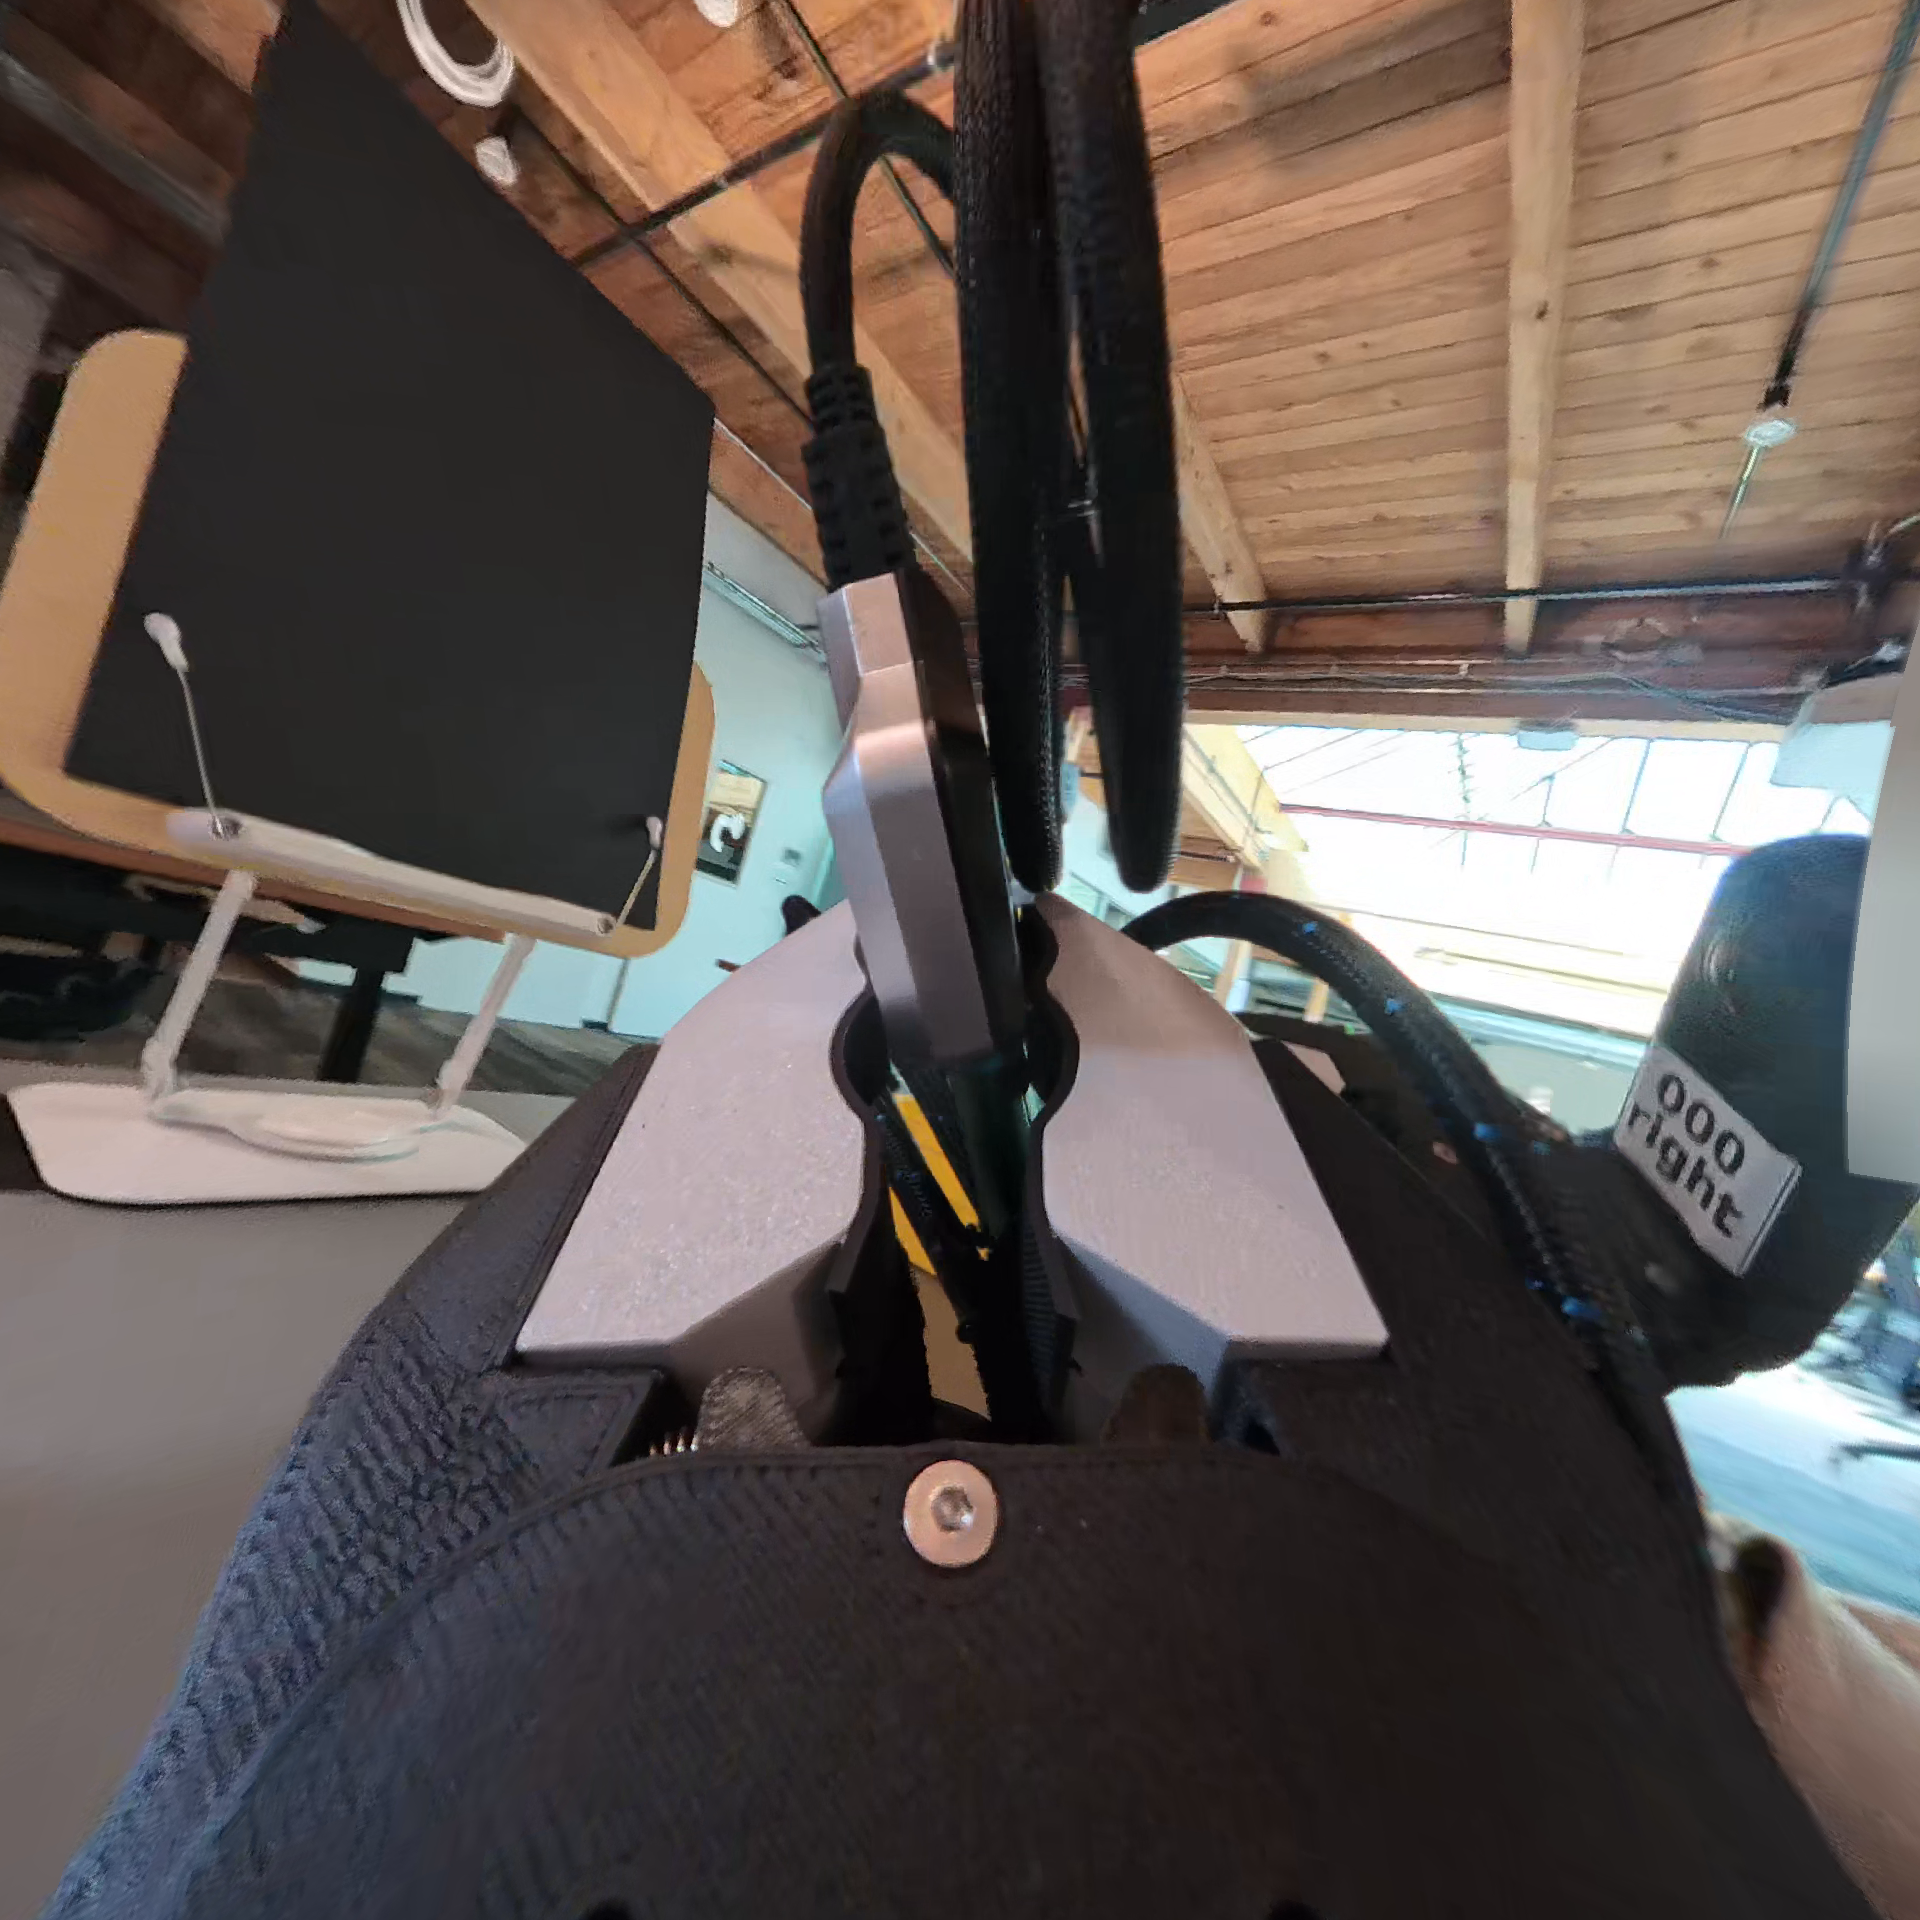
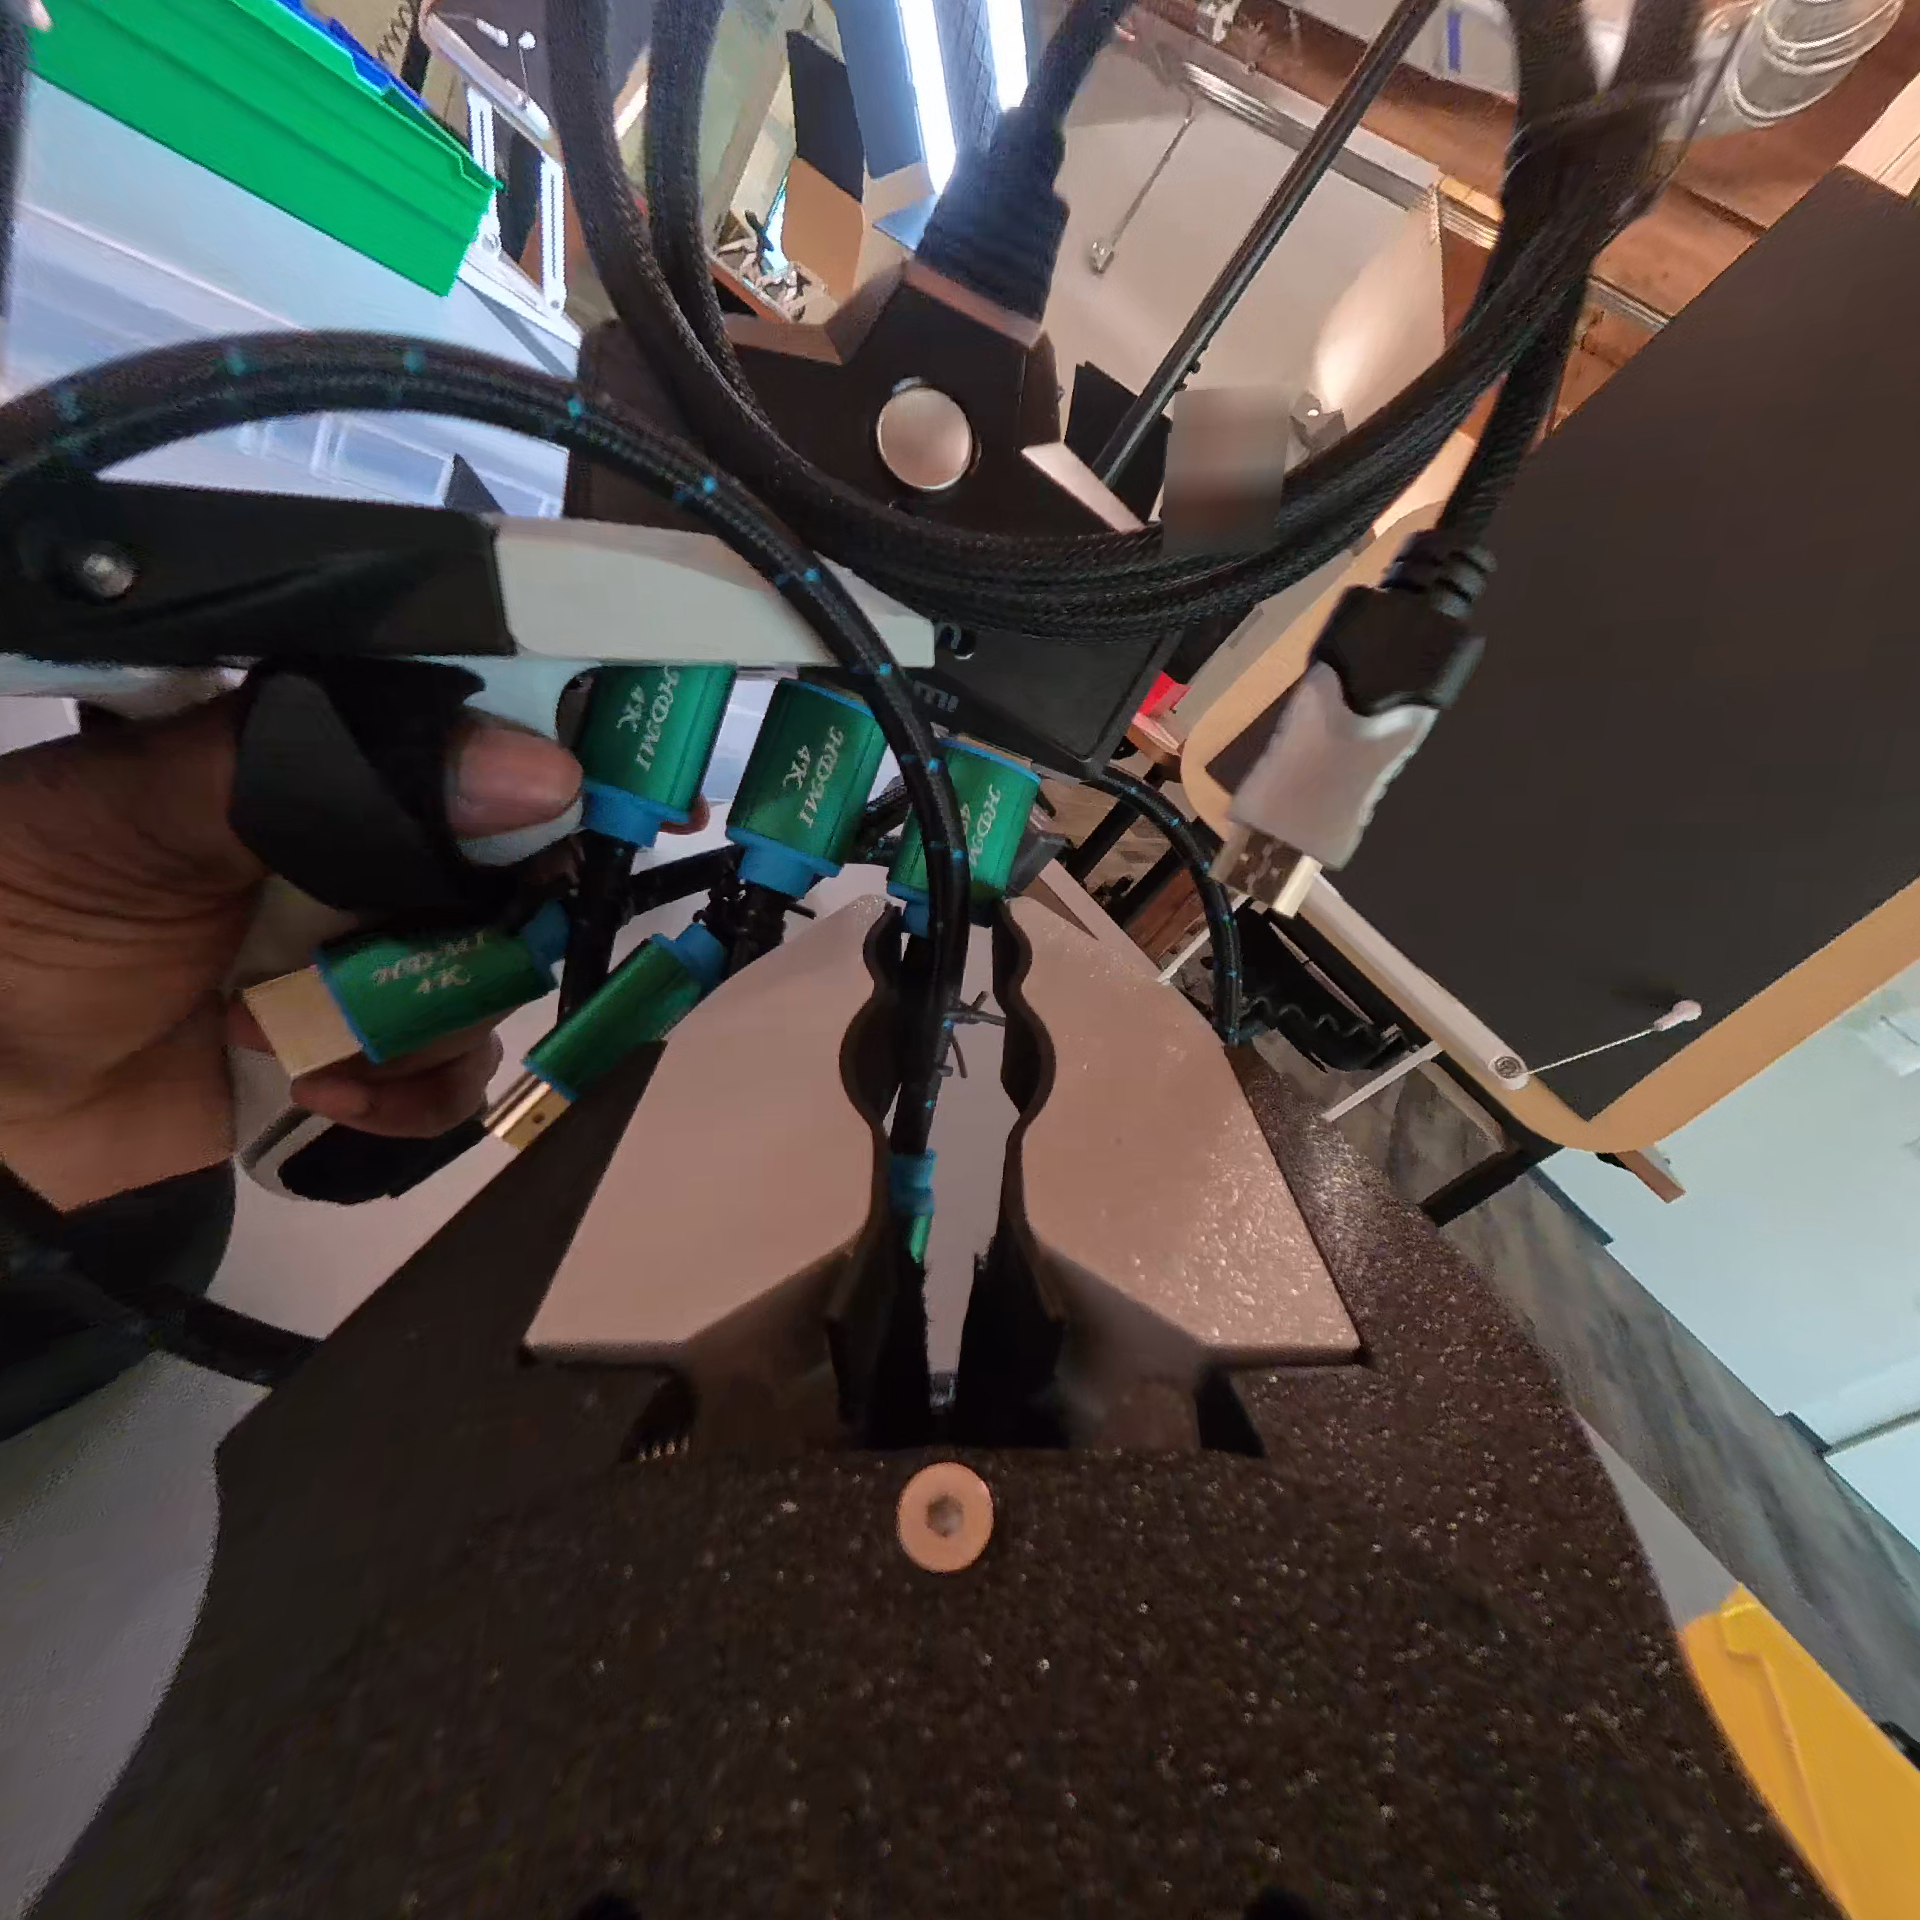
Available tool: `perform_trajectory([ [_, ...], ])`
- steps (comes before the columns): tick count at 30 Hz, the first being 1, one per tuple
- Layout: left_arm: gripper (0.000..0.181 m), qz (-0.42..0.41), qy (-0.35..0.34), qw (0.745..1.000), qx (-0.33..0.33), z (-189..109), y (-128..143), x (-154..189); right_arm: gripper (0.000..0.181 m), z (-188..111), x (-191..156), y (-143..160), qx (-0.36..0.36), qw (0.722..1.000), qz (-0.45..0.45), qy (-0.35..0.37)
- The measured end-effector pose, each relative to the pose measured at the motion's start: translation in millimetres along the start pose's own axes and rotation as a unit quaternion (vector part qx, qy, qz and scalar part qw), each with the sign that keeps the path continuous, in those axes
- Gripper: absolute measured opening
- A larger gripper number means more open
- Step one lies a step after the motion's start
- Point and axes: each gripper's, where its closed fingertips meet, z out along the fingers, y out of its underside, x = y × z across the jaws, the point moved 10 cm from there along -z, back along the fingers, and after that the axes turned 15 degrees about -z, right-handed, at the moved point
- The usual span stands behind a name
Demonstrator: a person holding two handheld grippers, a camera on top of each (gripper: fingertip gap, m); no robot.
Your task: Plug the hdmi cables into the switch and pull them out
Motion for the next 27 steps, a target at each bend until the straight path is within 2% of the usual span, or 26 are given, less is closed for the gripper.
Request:
perform_trajectory([
  [2, 0.021, 0.038, -0.002, 0.999, 0.001, 0.8, 2.0, 5.1, 0.020, 4.1, 5.9, -2.9, -0.013, 1.000, 0.000, -0.015],
  [3, 0.022, 0.050, -0.004, 0.999, -0.008, 0.4, 1.9, 5.2, 0.027, 5.8, 8.6, -2.7, -0.023, 1.000, -0.002, -0.021],
  [4, 0.022, 0.049, -0.003, 0.999, -0.020, 0.0, 1.5, 4.2, 0.037, 6.6, 11.4, -1.5, -0.030, 0.999, -0.006, -0.025],
  [5, 0.022, 0.033, 0.002, 0.999, -0.027, 0.2, 1.6, 2.2, 0.038, 6.7, 13.1, -0.5, -0.032, 0.999, -0.006, -0.042],
  [8, 0.022, -0.017, 0.026, 0.998, -0.046, 1.7, 0.7, -2.4, 0.024, 7.4, 13.5, 3.0, -0.003, 0.996, 0.015, -0.089],
  [10, 0.022, 0.008, 0.012, 0.999, -0.030, -0.6, 1.3, 0.9, 0.023, 9.1, 13.0, 6.3, 0.012, 0.992, 0.060, -0.106],
  [12, 0.021, 0.045, -0.004, 0.999, -0.016, -2.9, -0.1, 4.4, 0.021, 10.6, 7.9, 5.3, 0.008, 0.993, 0.062, -0.102],
  [13, 0.021, 0.051, -0.013, 0.999, -0.003, -4.6, -2.3, 4.8, 0.021, 10.3, 3.1, 3.1, 0.007, 0.995, 0.052, -0.085],
  [14, 0.022, 0.040, -0.030, 0.998, 0.049, -9.2, -9.6, 2.4, 0.017, 9.6, -4.0, 3.2, -0.008, 0.997, 0.030, -0.074],
  [15, 0.020, 0.020, -0.055, 0.990, 0.128, -18.5, -26.0, -5.0, 0.017, 10.7, -22.1, 15.3, -0.078, 0.990, -0.015, -0.118],
  [16, 0.021, 0.001, -0.072, 0.981, 0.179, -29.6, -43.6, -14.6, 0.017, 7.1, -43.7, 32.3, -0.096, 0.985, -0.048, -0.136],
  [17, 0.020, -0.014, -0.065, 0.978, 0.196, -37.4, -54.4, -20.6, 0.017, -1.3, -57.5, 44.2, -0.098, 0.985, -0.038, -0.135],
  [18, 0.021, -0.022, -0.051, 0.982, 0.181, -39.9, -56.4, -22.5, 0.017, -9.5, -53.7, 43.4, -0.081, 0.989, -0.012, -0.120],
  [20, 0.022, -0.014, -0.043, 0.987, 0.152, -35.1, -48.0, -20.2, 0.017, -14.3, -24.8, 35.1, -0.045, 0.995, 0.031, -0.083],
  [22, 0.022, 0.005, -0.019, 0.993, 0.118, -27.9, -43.3, -14.5, 0.018, -16.8, -1.9, 31.3, -0.013, 0.995, 0.059, -0.081],
  [24, 0.021, 0.041, 0.000, 0.996, 0.077, -22.2, -39.3, -6.7, 0.018, -22.8, 17.1, 30.4, -0.005, 0.996, 0.059, -0.067],
  [27, 0.022, 0.044, 0.009, 0.997, 0.070, -19.9, -32.7, -3.0, 0.018, -35.6, 40.3, 28.5, -0.005, 0.997, 0.064, -0.043],
])
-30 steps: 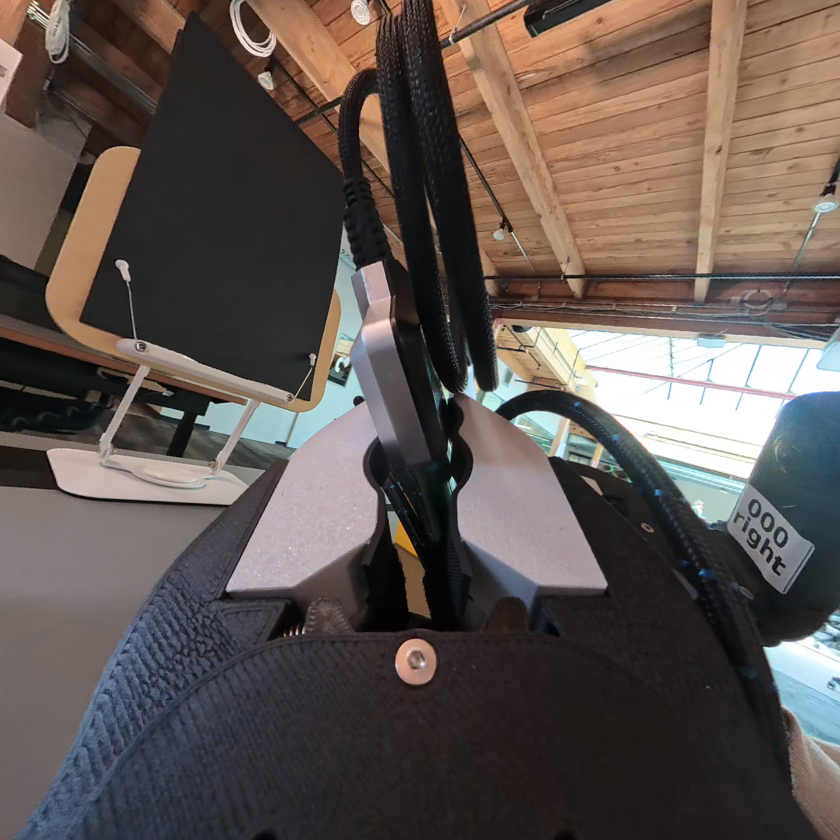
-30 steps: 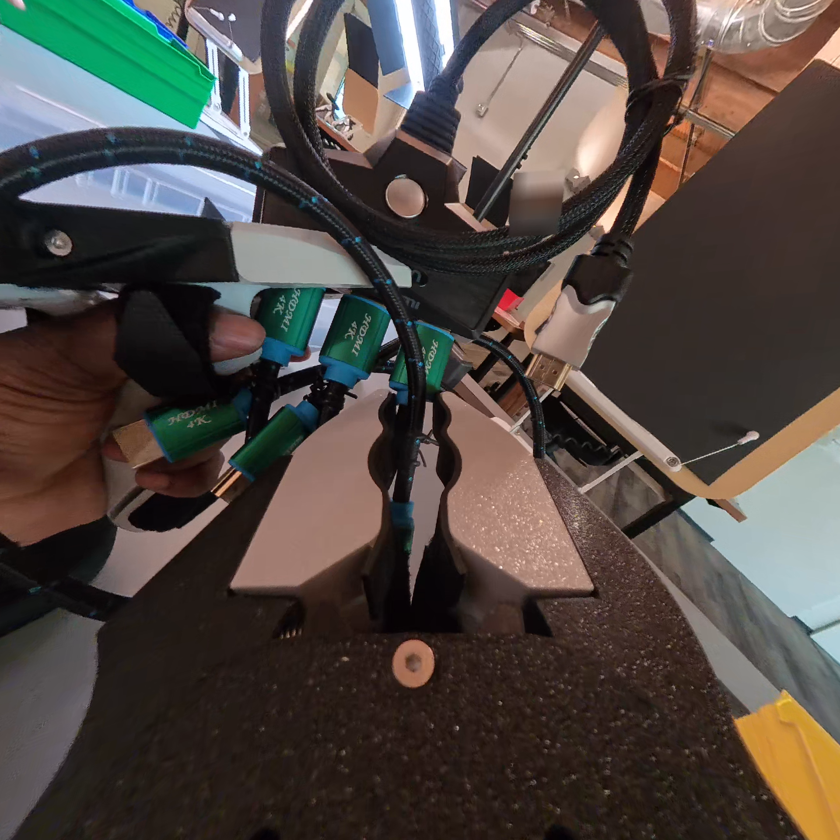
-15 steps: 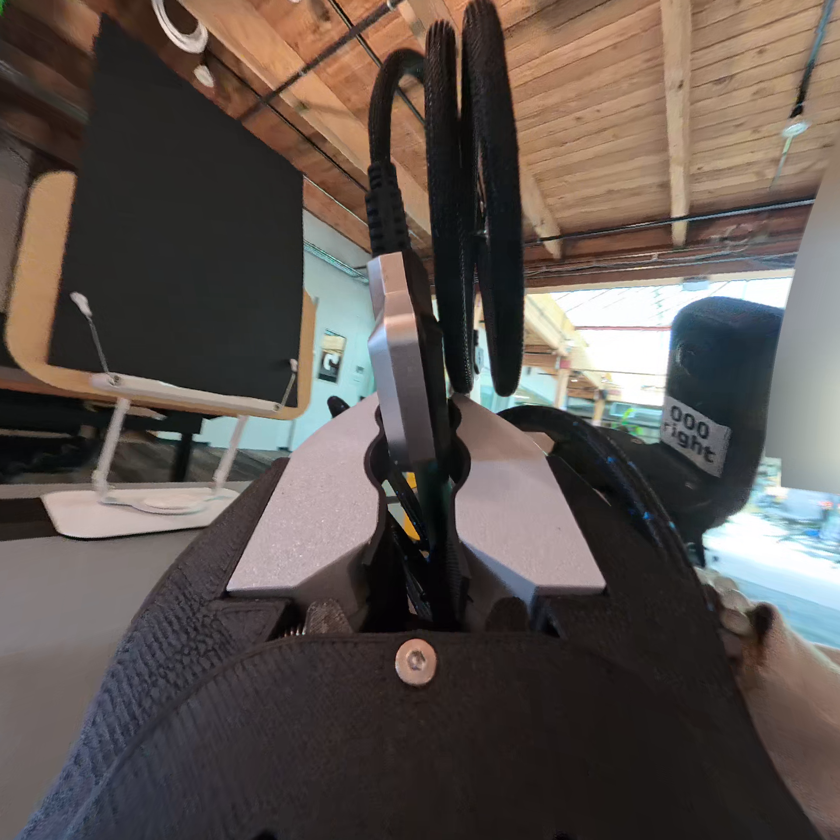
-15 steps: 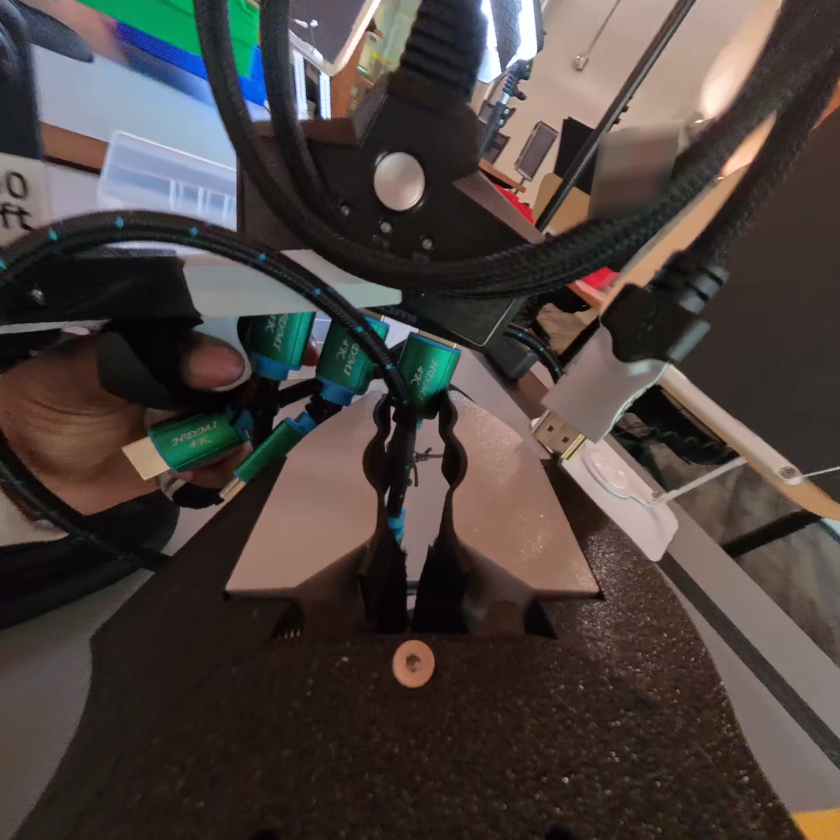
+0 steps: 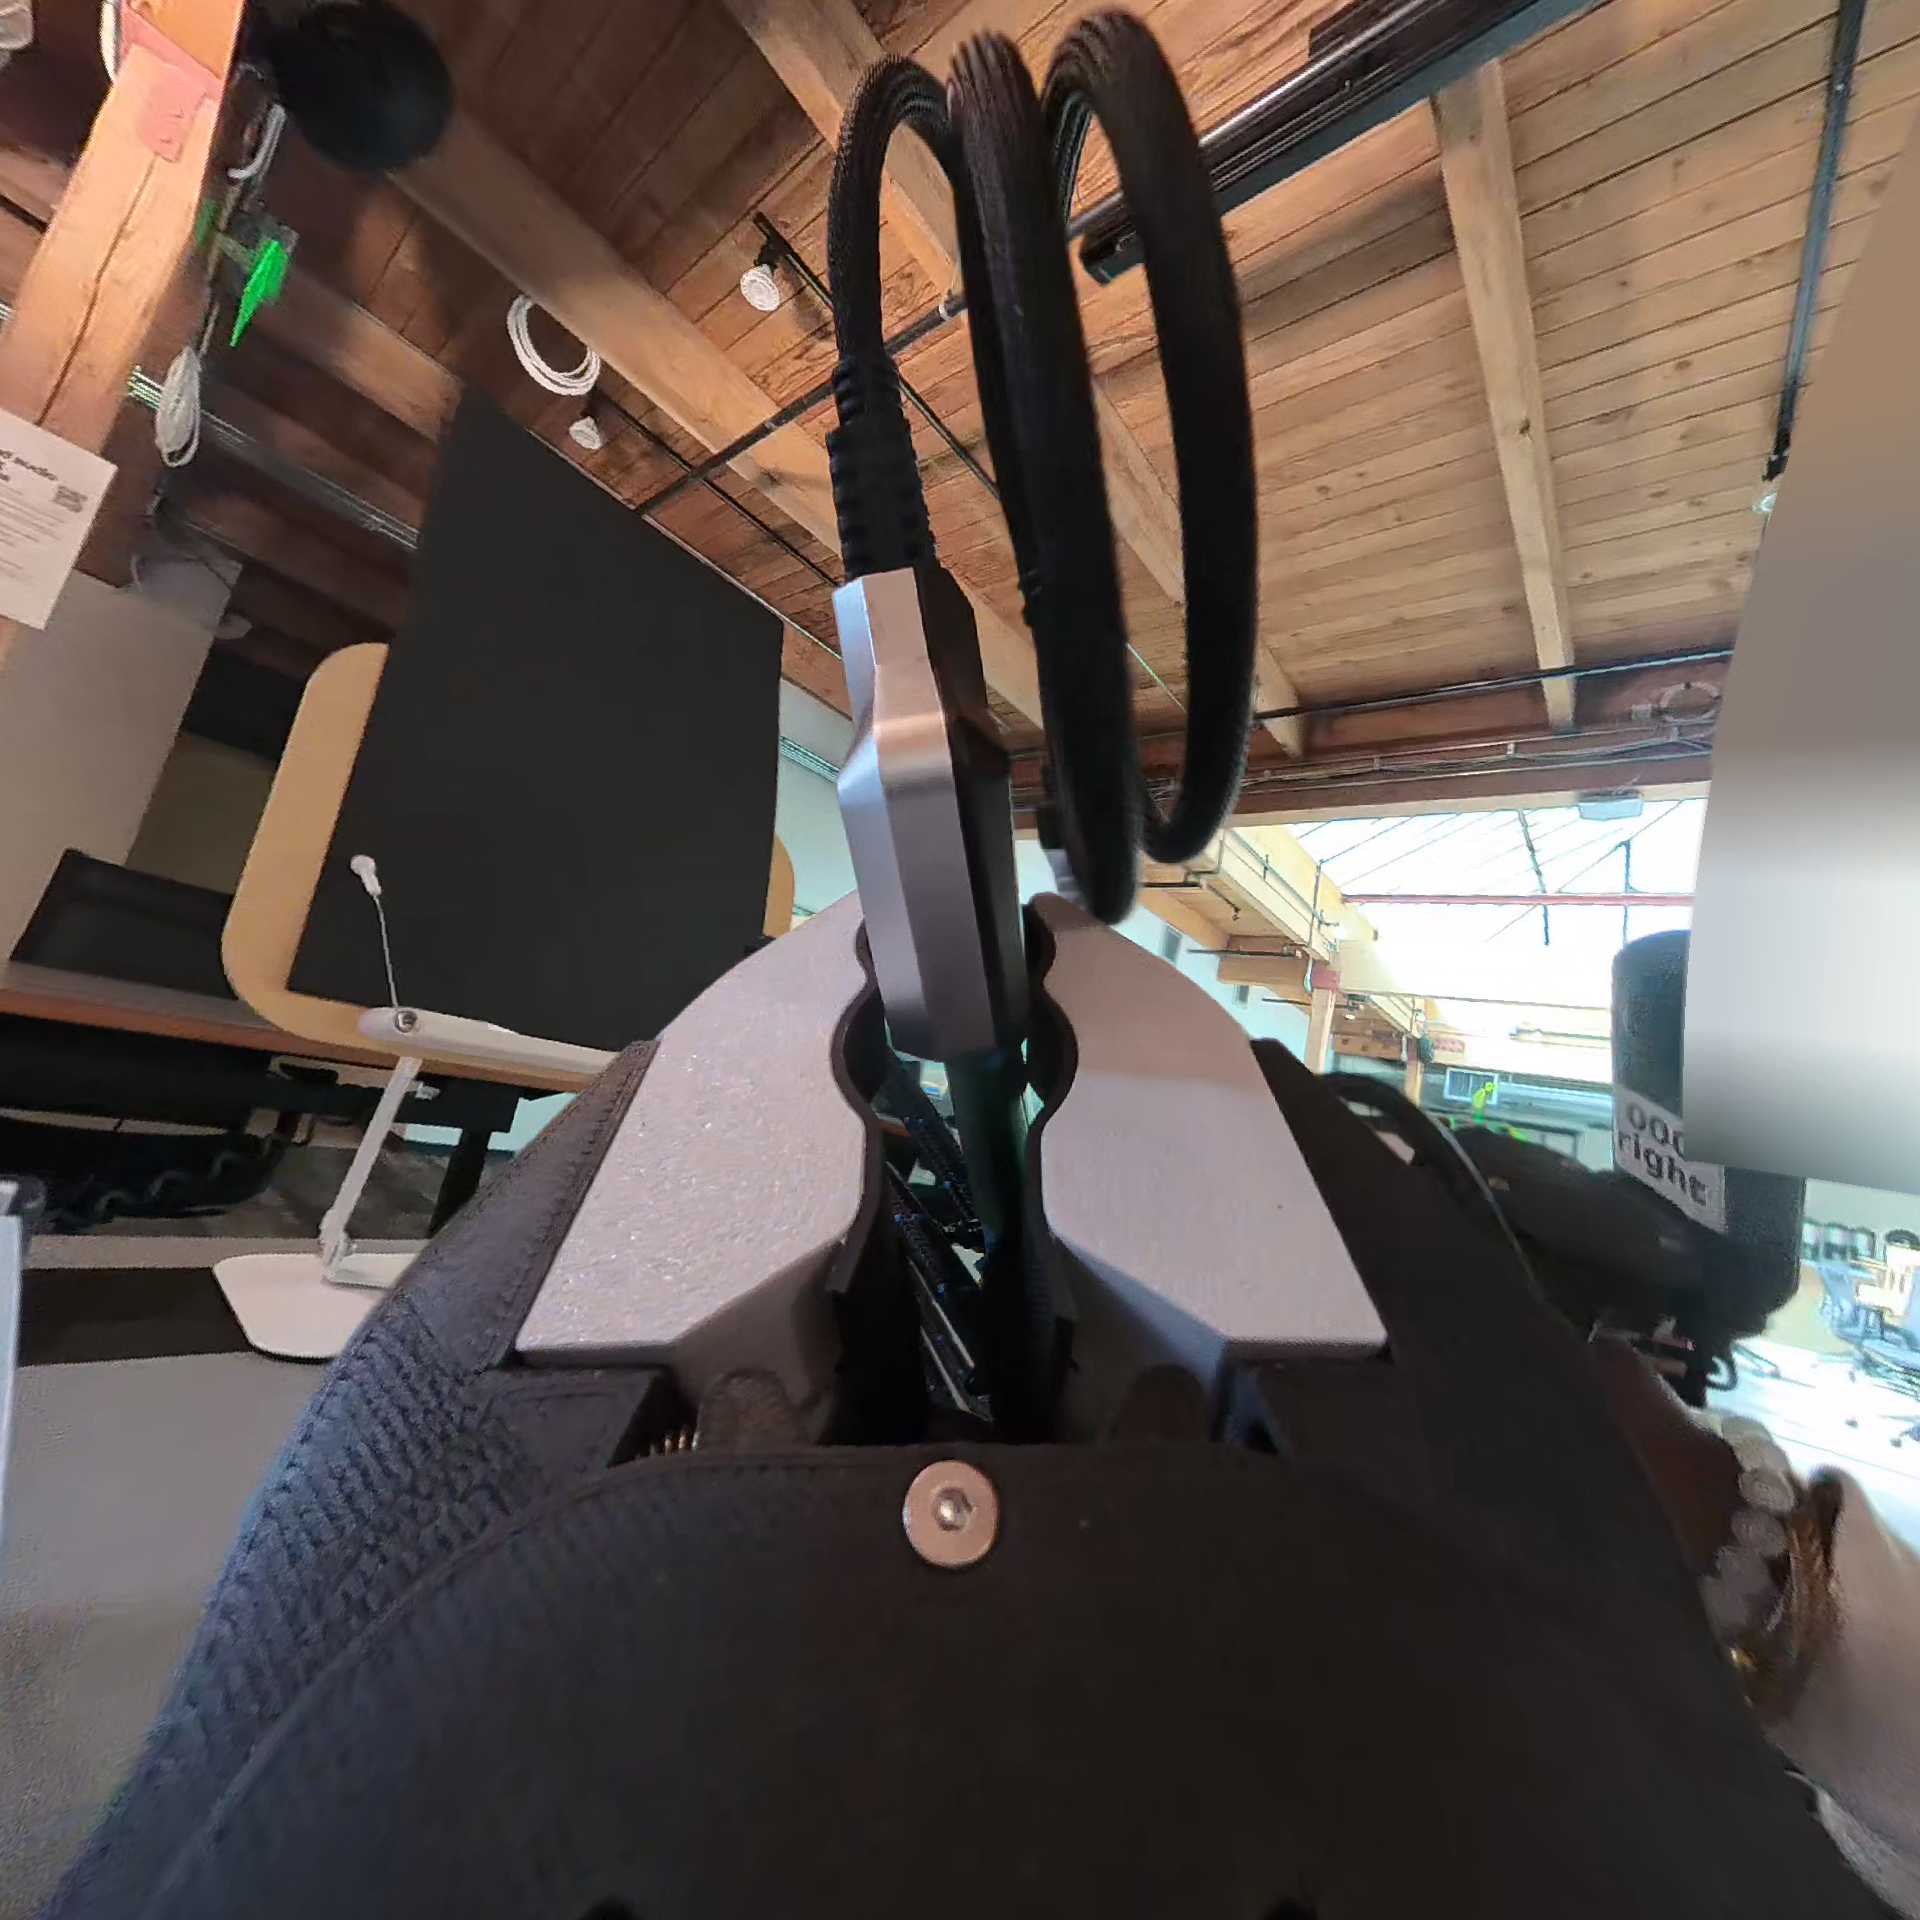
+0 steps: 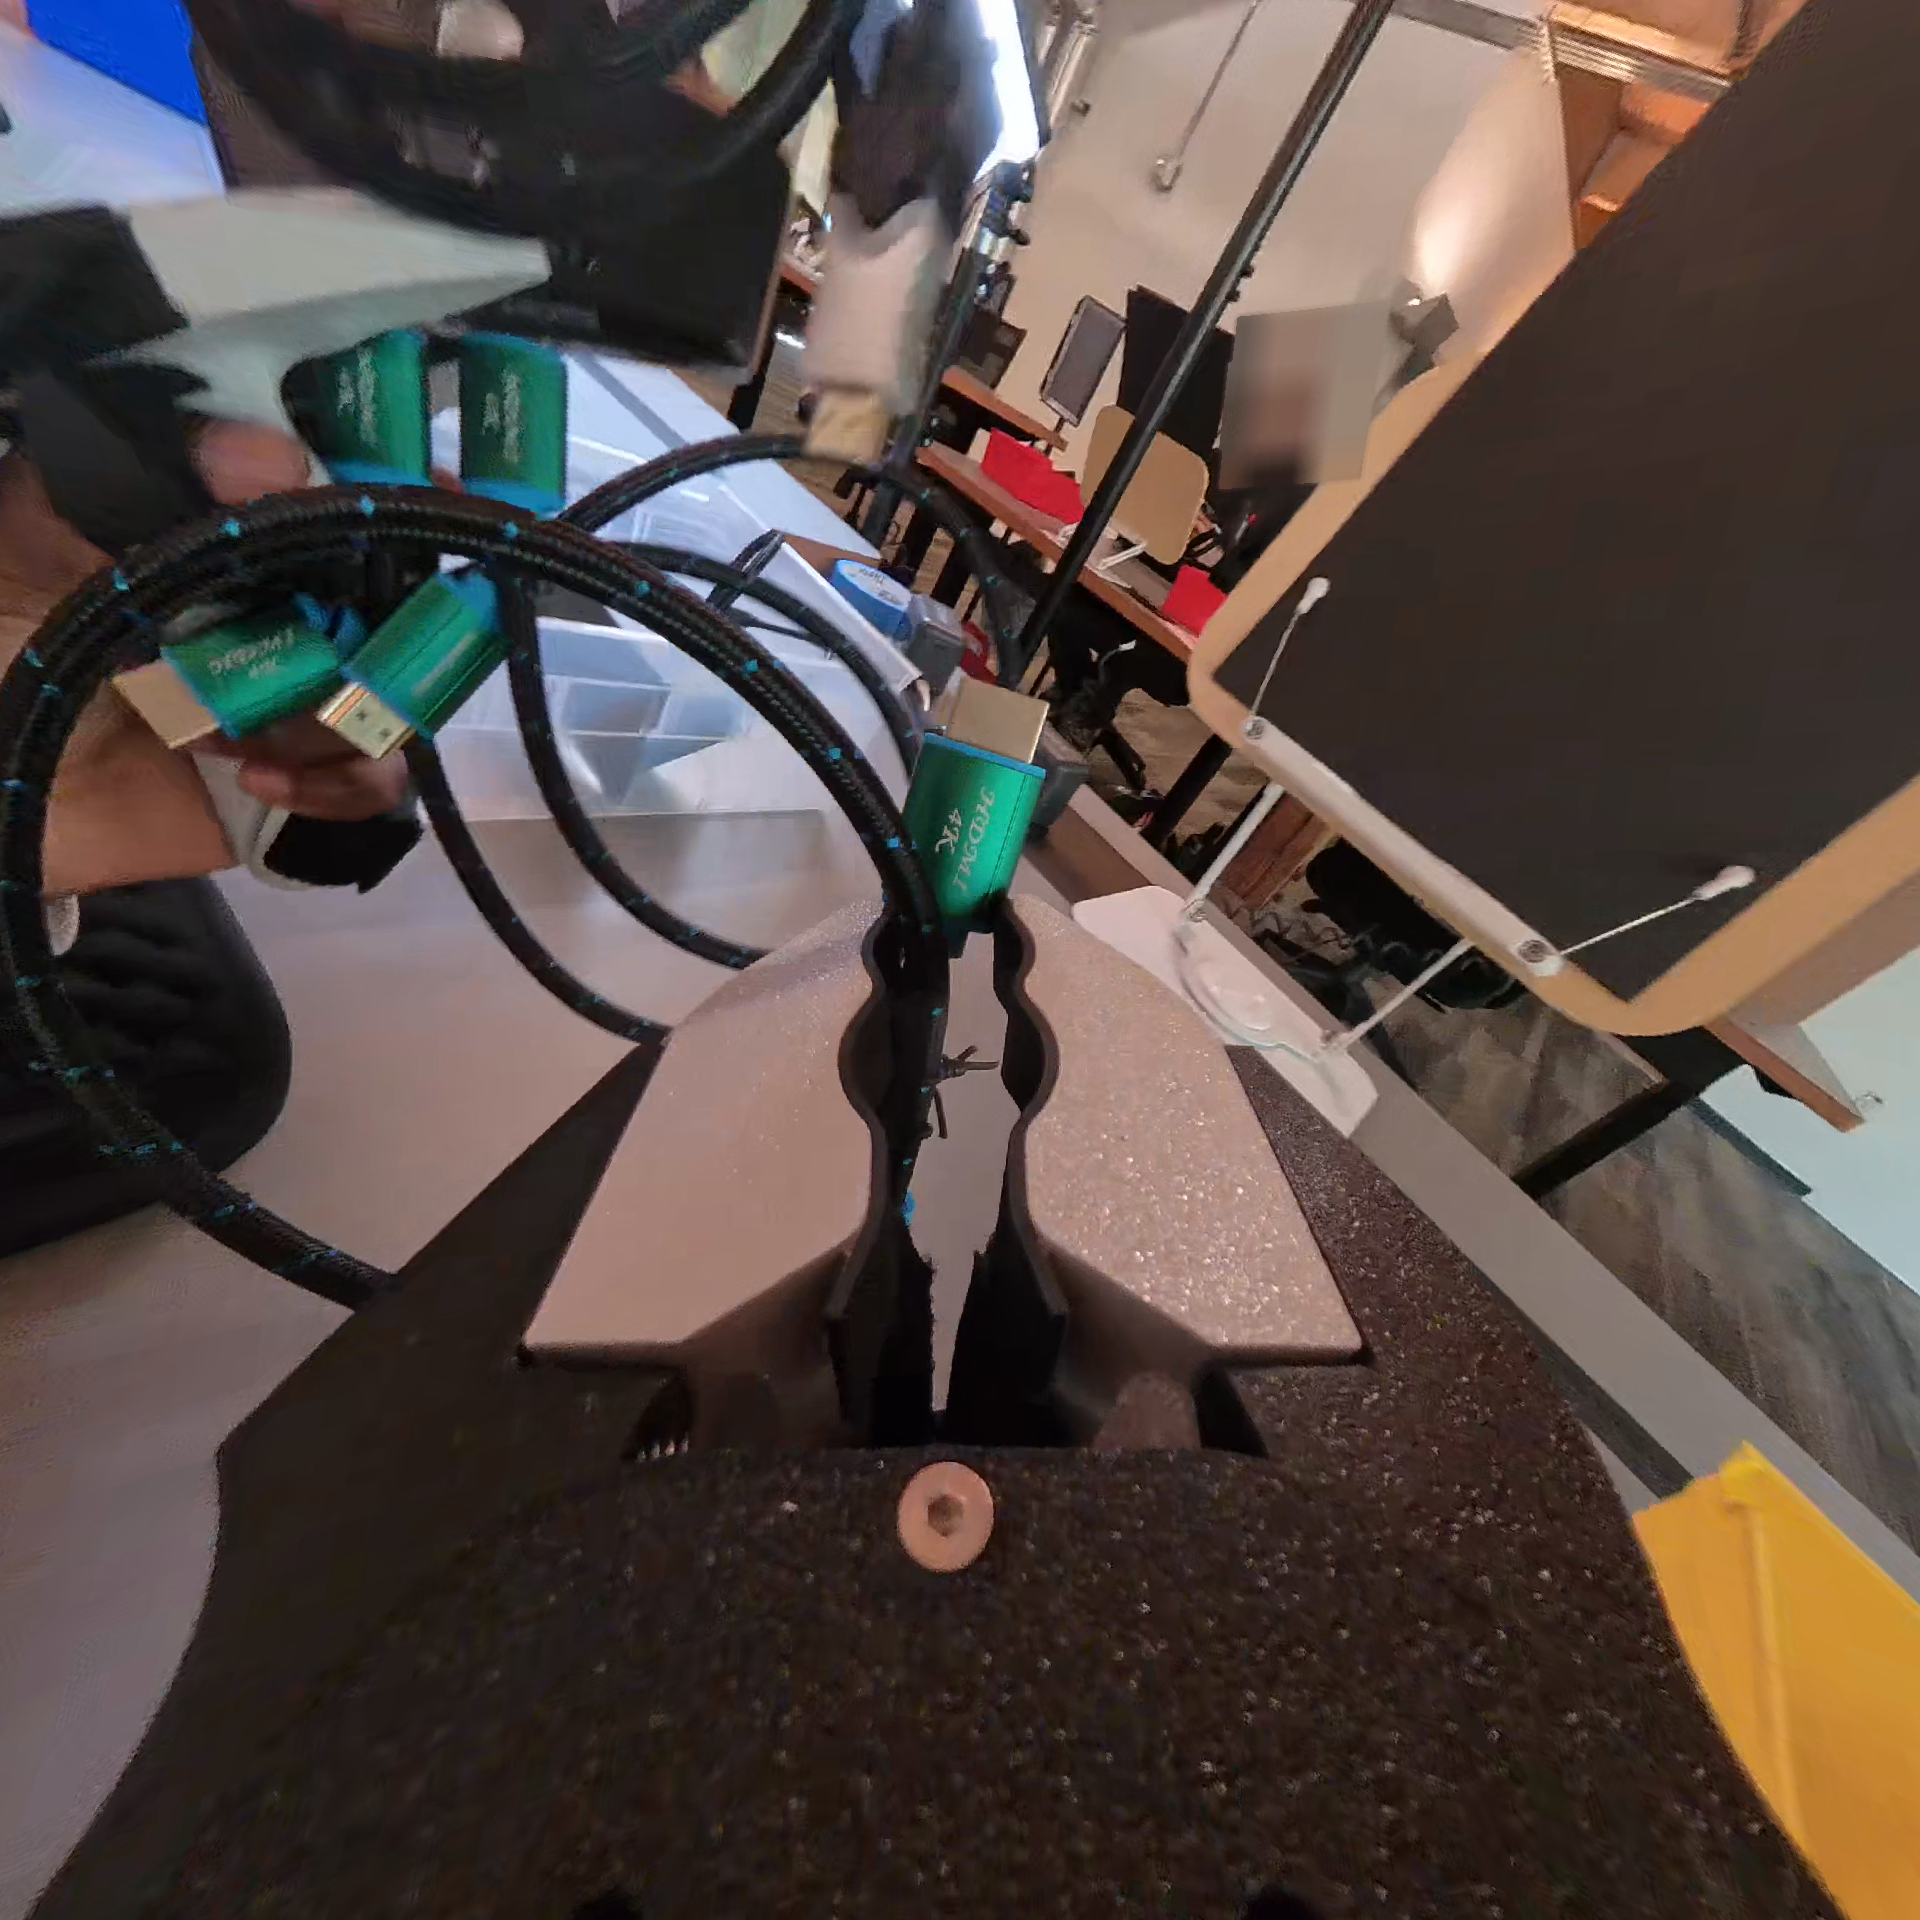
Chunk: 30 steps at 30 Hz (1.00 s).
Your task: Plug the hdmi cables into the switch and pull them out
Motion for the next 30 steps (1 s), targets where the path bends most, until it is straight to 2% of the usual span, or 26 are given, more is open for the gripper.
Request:
perform_trajectory([
  [5, 0.022, 0.001, 0.005, 1.000, -0.011, 1.0, 3.9, 1.5, 0.018, -32.4, 32.4, -6.4, -0.005, 0.999, -0.012, 0.036],
  [9, 0.022, -0.026, 0.011, 0.999, -0.029, 3.1, 8.3, 0.1, 0.017, -68.5, 80.4, -10.6, -0.027, 0.995, -0.043, 0.088],
  [12, 0.022, -0.035, 0.016, 0.999, -0.026, 2.8, 7.7, -0.4, 0.017, -94.9, 131.2, -3.1, -0.075, 0.987, -0.091, 0.112],
  [16, 0.022, -0.038, 0.012, 0.999, -0.016, 1.5, 5.4, -1.7, 0.018, -117.1, 194.8, 29.5, -0.172, 0.970, -0.151, 0.078],
  [17, 0.022, -0.043, 0.011, 0.999, -0.016, 1.4, 5.3, -2.5, 0.018, -120.2, 205.7, 41.3, -0.211, 0.963, -0.160, 0.048],
  [19, 0.022, -0.055, 0.010, 0.998, -0.016, 1.4, 5.3, -4.2, 0.018, -124.2, 219.2, 64.5, -0.282, 0.942, -0.179, -0.001],
  [21, 0.022, -0.062, 0.008, 0.998, -0.016, 1.4, 5.4, -5.2, 0.018, -124.7, 219.4, 88.0, -0.340, 0.914, -0.205, -0.086],
  [22, 0.022, -0.063, 0.007, 0.998, -0.016, 1.4, 5.4, -5.6, 0.018, -123.7, 218.3, 100.2, -0.374, 0.897, -0.203, -0.124],
  [24, 0.022, -0.063, 0.005, 0.998, -0.018, 1.5, 5.6, -5.9, 0.018, -119.9, 216.9, 121.5, -0.437, 0.861, -0.214, -0.152],
  [26, 0.022, -0.060, 0.003, 0.998, -0.024, 2.0, 6.3, -6.1, 0.018, -117.2, 215.3, 140.3, -0.527, 0.814, -0.160, -0.184],
  [27, 0.022, -0.057, 0.001, 0.998, -0.027, 2.1, 6.7, -6.0, 0.019, -116.7, 215.9, 147.0, -0.576, 0.786, -0.132, -0.182],
  [28, 0.022, -0.052, -0.001, 0.998, -0.028, 2.2, 6.7, -5.8, 0.019, -116.0, 217.0, 150.3, -0.601, 0.769, -0.142, -0.168],
  [30, 0.022, -0.043, -0.003, 0.999, -0.027, 2.1, 6.3, -5.0, 0.018, -112.9, 218.2, 147.7, -0.576, 0.778, -0.224, -0.109],
])
